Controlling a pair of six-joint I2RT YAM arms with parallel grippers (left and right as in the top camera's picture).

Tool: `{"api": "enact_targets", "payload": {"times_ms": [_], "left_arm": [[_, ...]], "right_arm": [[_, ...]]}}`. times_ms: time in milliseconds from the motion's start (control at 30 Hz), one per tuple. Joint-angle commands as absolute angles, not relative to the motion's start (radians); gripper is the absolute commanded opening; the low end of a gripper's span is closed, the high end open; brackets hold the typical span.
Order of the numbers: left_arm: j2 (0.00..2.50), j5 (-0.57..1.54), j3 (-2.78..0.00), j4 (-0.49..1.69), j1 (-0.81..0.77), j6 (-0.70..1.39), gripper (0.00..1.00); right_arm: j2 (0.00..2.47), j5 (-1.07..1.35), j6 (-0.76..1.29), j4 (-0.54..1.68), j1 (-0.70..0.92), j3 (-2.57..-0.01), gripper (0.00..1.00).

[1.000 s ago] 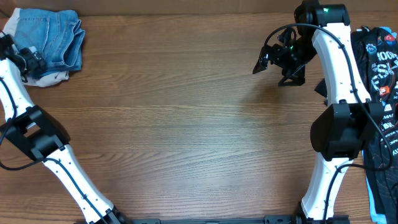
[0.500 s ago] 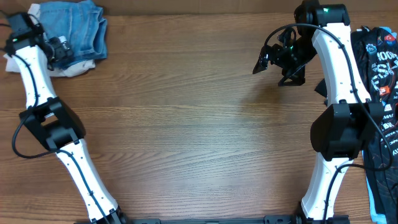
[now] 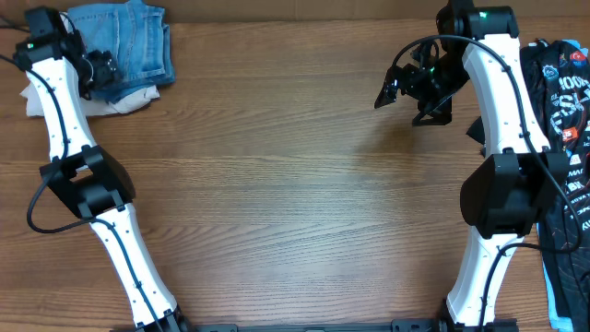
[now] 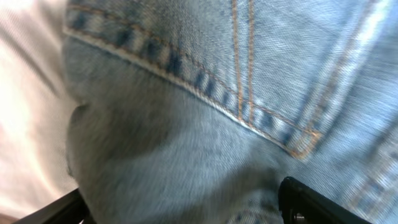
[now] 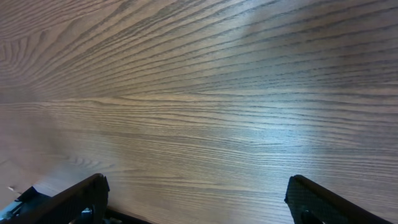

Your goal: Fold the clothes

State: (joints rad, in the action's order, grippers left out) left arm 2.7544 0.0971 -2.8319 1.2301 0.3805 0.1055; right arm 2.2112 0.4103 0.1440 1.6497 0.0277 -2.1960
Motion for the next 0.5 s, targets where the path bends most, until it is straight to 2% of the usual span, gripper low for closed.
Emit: {"api": "enact_targets", "payload": {"times_ms": [0, 100, 467], "left_arm": [[2.728, 0.184, -2.944, 1.253, 0.344, 0.093, 0.87], [2.727, 0.184, -3.001, 1.279, 0.346, 0.090, 0.91], [2.721, 0.184, -3.016, 1.326, 0.354, 0.094, 0.89]], "right_arm": [[2.175, 0.404, 0.134, 1.647, 0.033, -2.223, 0.96], [2.175, 0.404, 0.133, 1.643, 0.033, -2.223, 0.96], [2.175, 0.404, 0.131, 1.636, 0.033, -2.223, 0.96]]}}
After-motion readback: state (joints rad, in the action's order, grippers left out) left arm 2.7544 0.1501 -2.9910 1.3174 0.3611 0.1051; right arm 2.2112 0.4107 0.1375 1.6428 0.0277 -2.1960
